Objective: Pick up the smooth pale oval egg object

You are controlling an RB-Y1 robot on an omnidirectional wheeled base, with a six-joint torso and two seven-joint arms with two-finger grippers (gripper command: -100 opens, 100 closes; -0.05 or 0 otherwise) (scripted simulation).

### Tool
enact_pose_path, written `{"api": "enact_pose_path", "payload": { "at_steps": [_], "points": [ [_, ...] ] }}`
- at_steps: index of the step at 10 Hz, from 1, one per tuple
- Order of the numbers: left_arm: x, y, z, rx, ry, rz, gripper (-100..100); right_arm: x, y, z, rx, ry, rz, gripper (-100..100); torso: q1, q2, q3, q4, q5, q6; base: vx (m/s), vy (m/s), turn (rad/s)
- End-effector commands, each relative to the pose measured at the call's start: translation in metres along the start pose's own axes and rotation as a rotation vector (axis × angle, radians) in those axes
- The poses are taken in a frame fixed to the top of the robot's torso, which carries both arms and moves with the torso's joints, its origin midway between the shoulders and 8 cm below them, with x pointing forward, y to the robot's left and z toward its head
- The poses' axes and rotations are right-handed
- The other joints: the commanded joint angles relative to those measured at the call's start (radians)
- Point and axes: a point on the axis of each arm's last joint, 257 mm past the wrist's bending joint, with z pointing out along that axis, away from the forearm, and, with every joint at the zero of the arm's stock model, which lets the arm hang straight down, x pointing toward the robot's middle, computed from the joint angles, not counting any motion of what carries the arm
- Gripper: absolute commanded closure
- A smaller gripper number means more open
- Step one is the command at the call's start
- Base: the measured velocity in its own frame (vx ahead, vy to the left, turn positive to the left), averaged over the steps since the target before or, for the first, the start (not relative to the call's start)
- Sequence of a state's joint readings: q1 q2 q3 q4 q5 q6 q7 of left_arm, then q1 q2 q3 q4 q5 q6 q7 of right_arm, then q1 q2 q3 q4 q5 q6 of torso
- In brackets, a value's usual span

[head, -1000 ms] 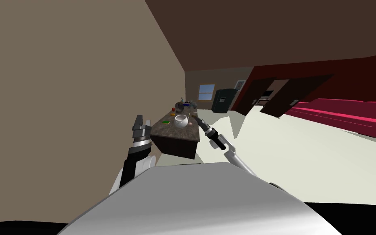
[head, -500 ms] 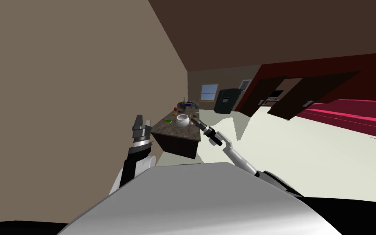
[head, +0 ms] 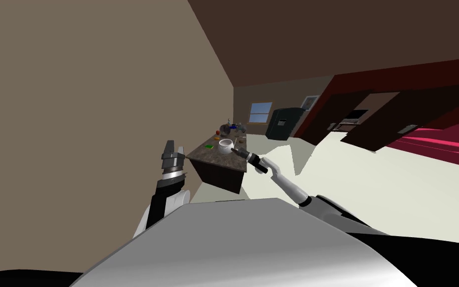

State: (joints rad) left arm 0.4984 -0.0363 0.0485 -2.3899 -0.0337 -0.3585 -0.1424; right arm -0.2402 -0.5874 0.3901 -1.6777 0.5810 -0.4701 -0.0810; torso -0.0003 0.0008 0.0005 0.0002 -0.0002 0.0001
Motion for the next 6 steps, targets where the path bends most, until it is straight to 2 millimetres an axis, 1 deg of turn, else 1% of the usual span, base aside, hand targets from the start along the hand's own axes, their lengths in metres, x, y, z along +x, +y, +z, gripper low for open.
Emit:
{"api": "enact_pose_path", "payload": {
  "at_steps": [1,2,3,4,5,6],
  "points": [
    [0.000,0.000,0.000,0.000,0.000,0.000,0,0.010,-0.016,0.000,0.023,0.041,-0.031,-100,0.000,0.000,0.000,0.000,0.000,0.000,-0.022,-0.004,0.097],
    [0.000,0.000,0.000,0.000,0.000,0.000,0,0.012,-0.019,-0.001,0.030,0.044,-0.029,-100,0.000,0.000,0.000,0.000,0.000,0.001,-0.006,-0.002,-0.017],
    [0.000,0.000,0.000,0.000,0.000,0.000,0,0.019,-0.028,0.002,0.030,0.104,-0.104,-100,0.000,-0.001,-0.001,0.000,0.000,0.001,-0.018,0.004,0.157],
    [0.000,0.000,0.000,0.000,0.000,0.000,0,0.025,-0.040,-0.003,0.055,0.116,-0.097,-100,0.000,-0.001,-0.001,0.000,0.000,0.000,-0.017,-0.002,0.121],
    [0.000,0.000,0.000,0.000,0.000,0.000,0,0.033,-0.053,-0.004,0.063,0.179,-0.172,-100,0.000,-0.001,0.000,0.000,0.000,0.001,-0.025,0.005,0.226],
    [0.000,0.000,0.000,0.000,0.000,0.000,0,0.037,-0.063,-0.008,0.084,0.189,-0.169,-100,0.001,-0.001,0.000,0.000,0.000,0.000,-0.023,0.002,0.094]
  ]
}}
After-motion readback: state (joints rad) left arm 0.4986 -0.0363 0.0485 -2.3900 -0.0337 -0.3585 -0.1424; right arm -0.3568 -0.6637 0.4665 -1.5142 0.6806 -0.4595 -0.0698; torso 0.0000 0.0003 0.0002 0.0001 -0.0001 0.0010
